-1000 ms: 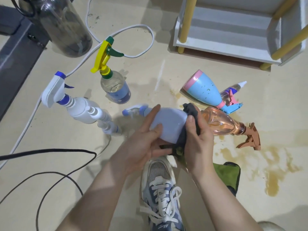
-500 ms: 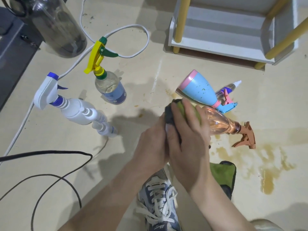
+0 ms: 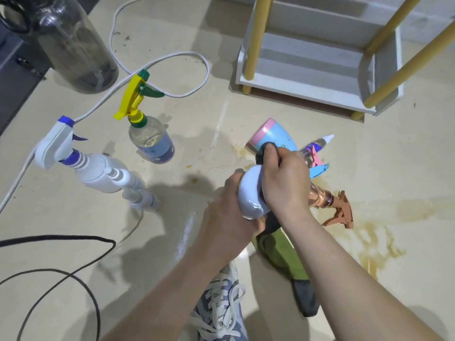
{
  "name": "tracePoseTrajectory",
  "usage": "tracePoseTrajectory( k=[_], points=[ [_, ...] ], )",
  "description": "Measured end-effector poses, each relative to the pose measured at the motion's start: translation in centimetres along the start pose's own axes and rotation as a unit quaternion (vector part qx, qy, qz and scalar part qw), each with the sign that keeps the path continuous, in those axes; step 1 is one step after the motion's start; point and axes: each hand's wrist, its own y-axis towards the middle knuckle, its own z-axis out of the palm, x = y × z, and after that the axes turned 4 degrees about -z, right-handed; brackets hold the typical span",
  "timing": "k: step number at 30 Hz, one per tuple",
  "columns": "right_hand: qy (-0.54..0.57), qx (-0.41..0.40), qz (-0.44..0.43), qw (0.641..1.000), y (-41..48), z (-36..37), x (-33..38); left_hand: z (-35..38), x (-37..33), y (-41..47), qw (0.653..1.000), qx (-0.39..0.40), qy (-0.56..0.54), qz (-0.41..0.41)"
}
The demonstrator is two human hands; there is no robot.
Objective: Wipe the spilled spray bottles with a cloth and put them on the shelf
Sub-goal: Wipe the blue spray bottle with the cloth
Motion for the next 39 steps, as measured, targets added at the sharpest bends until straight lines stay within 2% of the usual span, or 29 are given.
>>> tracePoseTrajectory(
  k=[4,6,8,10,12,16,19,21,23,24,25,26,27,28,29,31,32,34,39],
  points=[
    [0.188,0.029,0.049,0.981,-1.4,0.4,-0.2,-1.6,-1.2,0.4,0.997,0.065,0.005,-0.034],
    [0.272,0.08,0.066,0.957,-2.6,1.4,-1.3,-2.9,-1.3,0.8,0.997,0.053,0.051,0.007],
    [0.32,0.139,0.061,0.935,-4.1,2.5,-2.2,-4.0,-0.4,0.9,0.998,0.014,0.06,0.014],
    [0.288,0.169,-0.018,0.942,-5.4,3.8,-2.7,-5.1,1.1,0.7,0.999,0.006,0.05,-0.015],
    [0.258,0.161,-0.085,0.949,-6.4,5.7,-3.0,-6.2,2.2,0.4,0.997,-0.002,0.056,-0.045],
    [0.204,0.17,-0.117,0.957,-6.9,8.9,-4.0,-7.9,4.3,-0.6,0.996,-0.037,-0.019,-0.081],
    [0.088,0.149,-0.161,0.972,-5.9,8.8,-5.9,-8.3,5.2,-2.0,0.991,-0.069,-0.046,-0.105],
    [0.012,0.168,-0.211,0.963,-5.0,8.4,-6.4,-8.2,5.2,-2.7,0.991,-0.071,-0.063,-0.089],
    [0.016,0.156,-0.174,0.972,-4.5,8.3,-6.3,-8.1,5.1,-3.3,0.993,-0.065,-0.069,-0.065],
    [0.09,0.121,-0.073,0.986,-3.9,8.0,-6.0,-8.1,5.0,-3.6,0.993,-0.067,-0.073,-0.058],
    [0.209,0.065,0.047,0.975,-3.1,7.5,-5.7,-8.2,4.8,-4.0,0.992,-0.076,-0.083,-0.057],
    [0.317,0.01,0.135,0.939,-2.4,6.4,-4.9,-8.4,4.6,-4.3,0.99,-0.088,-0.095,-0.056],
    [0.395,-0.01,0.172,0.902,-1.9,5.2,-4.4,-8.5,4.5,-4.5,0.988,-0.101,-0.101,-0.053],
    [0.416,0.011,0.156,0.896,-1.7,4.3,-3.8,-8.6,4.2,-4.7,0.988,-0.108,-0.104,-0.047],
    [0.395,0.066,0.109,0.91,-2.0,3.7,-3.1,-8.6,4.0,-4.8,0.987,-0.111,-0.106,-0.041],
    [0.291,0.191,0.011,0.938,-3.5,3.8,-2.0,-8.5,3.3,-4.9,0.986,-0.113,-0.119,-0.036],
    [0.253,0.233,-0.011,0.939,-4.0,4.5,-2.2,-8.4,2.9,-5.0,0.984,-0.117,-0.129,-0.032],
    [0.249,0.241,-0.017,0.938,-4.1,5.5,-2.6,-8.2,2.3,-5.2,0.98,-0.125,-0.152,-0.025],
    [0.233,0.188,-0.023,0.954,-3.1,6.3,-3.4,-8.5,2.4,-4.9,0.961,-0.127,-0.241,-0.051]
  ],
)
